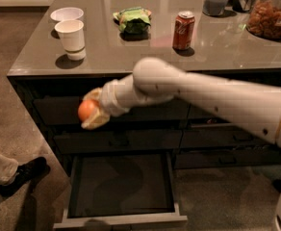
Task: Pick orange from bottom drawer and place on counter
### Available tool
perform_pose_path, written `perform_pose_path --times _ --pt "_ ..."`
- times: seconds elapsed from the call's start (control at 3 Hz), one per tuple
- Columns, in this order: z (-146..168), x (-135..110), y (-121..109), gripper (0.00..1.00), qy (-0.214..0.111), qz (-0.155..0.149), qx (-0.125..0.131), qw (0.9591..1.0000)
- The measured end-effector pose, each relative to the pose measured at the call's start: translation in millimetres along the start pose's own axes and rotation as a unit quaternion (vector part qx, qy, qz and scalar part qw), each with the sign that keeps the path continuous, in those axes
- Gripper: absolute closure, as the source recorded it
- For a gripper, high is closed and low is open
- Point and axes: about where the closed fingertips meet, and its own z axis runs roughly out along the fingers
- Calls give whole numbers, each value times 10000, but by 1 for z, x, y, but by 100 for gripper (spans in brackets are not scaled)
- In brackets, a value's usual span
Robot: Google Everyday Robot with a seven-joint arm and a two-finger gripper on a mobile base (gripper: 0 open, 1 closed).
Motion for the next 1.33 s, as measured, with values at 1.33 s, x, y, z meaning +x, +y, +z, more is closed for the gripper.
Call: perform_pose_path --times 1.33 --pt "-60 -101 -172 100 400 -331 851 9950"
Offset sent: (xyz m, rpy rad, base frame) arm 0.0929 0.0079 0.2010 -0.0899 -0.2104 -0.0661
